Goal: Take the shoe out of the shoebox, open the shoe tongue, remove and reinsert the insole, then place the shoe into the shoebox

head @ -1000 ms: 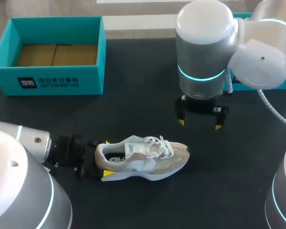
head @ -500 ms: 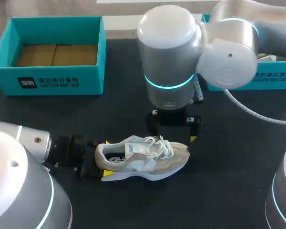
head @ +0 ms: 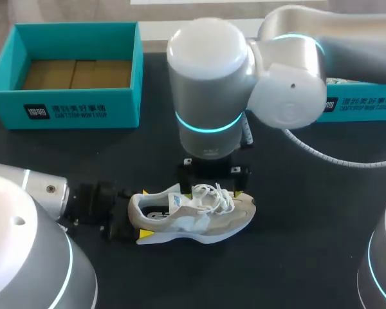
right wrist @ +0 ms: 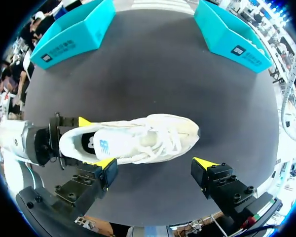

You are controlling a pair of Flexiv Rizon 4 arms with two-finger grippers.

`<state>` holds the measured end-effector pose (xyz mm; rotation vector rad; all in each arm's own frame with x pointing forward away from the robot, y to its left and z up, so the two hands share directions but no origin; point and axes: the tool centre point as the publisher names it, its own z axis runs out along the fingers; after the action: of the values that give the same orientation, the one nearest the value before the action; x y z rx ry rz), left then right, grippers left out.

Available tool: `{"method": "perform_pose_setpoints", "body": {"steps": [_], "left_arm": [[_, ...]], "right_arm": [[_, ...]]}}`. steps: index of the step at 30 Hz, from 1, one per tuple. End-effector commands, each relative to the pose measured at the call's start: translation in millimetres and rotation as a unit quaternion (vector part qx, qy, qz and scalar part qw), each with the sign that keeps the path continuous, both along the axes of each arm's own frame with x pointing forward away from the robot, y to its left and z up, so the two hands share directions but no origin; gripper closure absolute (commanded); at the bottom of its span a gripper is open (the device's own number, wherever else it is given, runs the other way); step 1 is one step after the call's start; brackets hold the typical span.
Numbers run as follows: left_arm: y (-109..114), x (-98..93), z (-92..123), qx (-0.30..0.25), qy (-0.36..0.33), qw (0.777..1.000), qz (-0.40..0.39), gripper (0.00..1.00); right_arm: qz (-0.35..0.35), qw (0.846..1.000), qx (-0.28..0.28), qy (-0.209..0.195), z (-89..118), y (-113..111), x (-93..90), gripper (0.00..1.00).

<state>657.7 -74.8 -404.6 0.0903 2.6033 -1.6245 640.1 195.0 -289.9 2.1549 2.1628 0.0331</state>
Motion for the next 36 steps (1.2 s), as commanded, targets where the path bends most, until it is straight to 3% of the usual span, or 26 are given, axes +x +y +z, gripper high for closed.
{"method": "perform_pose_setpoints", "body": {"steps": [1,4,15,20,36], "left_arm": [[-2,0.1,-2,0.000,-0.001,1.000,0.001,1.00],[-2,0.1,-2,0.000,-0.001,1.000,0.001,1.00],[-2,0.1,-2,0.000,-0.001,1.000,0.001,1.00],[-2,0.1,-2,0.000,-0.001,1.000,0.001,1.00],[-2,0.1,-2,0.000,-0.001,1.000,0.001,1.00]], "right_arm": [[-0.109,0.985,-0.130,-0.042,-16,74,-9.6,0.00],[-0.106,0.985,-0.116,-0.068,-17,83,-9.1,0.00],[-0.105,0.982,-0.132,-0.080,-23,106,-8.1,0.00],[-0.135,0.974,-0.142,-0.110,-24,108,-4.7,0.00],[-0.147,0.973,-0.136,-0.117,-32,112,0.7,0.00]]}}
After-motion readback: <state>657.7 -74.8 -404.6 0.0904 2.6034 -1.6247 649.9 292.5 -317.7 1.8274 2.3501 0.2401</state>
